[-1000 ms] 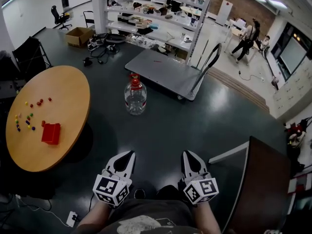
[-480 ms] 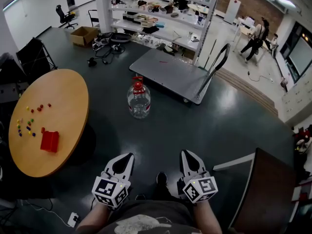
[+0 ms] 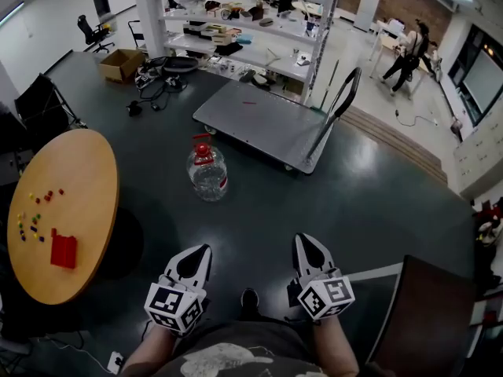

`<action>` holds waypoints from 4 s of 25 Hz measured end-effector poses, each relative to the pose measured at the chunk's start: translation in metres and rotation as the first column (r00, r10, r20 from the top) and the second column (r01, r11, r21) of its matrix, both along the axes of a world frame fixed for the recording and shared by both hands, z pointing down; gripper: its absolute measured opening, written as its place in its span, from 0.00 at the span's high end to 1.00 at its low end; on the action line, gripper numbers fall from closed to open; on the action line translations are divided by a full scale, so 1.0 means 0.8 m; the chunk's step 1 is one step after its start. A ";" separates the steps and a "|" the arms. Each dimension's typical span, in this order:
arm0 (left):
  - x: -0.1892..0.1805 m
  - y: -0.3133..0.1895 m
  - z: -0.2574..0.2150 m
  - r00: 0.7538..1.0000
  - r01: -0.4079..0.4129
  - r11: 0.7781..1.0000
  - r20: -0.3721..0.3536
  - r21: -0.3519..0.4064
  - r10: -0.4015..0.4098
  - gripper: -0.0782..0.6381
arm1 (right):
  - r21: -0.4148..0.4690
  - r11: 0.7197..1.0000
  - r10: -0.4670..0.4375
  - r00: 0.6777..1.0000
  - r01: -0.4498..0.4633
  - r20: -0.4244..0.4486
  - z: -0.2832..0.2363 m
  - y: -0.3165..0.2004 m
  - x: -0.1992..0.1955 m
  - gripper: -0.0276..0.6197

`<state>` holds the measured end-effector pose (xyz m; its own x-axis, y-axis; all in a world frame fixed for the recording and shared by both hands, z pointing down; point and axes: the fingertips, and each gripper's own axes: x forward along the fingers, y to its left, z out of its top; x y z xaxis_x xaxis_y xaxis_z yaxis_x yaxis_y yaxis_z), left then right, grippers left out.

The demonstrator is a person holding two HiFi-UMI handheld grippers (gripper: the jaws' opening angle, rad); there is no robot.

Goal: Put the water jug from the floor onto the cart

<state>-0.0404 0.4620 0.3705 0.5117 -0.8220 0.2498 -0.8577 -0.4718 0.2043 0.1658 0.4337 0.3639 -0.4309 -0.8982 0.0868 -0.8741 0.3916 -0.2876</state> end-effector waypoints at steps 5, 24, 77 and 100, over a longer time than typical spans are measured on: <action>0.027 -0.032 0.000 0.999 0.033 0.999 0.007 0.011 -0.033 0.89 | -0.006 1.000 -0.009 1.000 0.009 0.003 0.006 -0.032 0.040 0.97; -0.023 -0.139 0.020 0.989 0.150 0.988 0.013 -0.027 -0.150 0.89 | -0.053 0.994 -0.099 0.995 0.099 0.008 0.029 -0.156 -0.009 0.97; -0.195 -0.563 0.122 0.950 0.307 0.940 0.103 -0.152 -0.293 0.89 | -0.208 0.908 -0.400 0.898 0.363 -0.184 0.156 -0.605 -0.263 0.97; -0.234 -0.635 0.330 0.869 0.485 0.806 0.084 -0.340 -0.488 0.89 | -0.457 0.675 -0.738 0.541 0.580 -0.404 0.415 -0.661 -0.381 0.87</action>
<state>-0.2277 -0.0456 0.6344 0.0703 -0.8277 0.5567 -0.9541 0.1070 0.2796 -0.1387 -0.0951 0.6961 -0.7008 -0.2873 0.6530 -0.4211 0.9054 -0.0536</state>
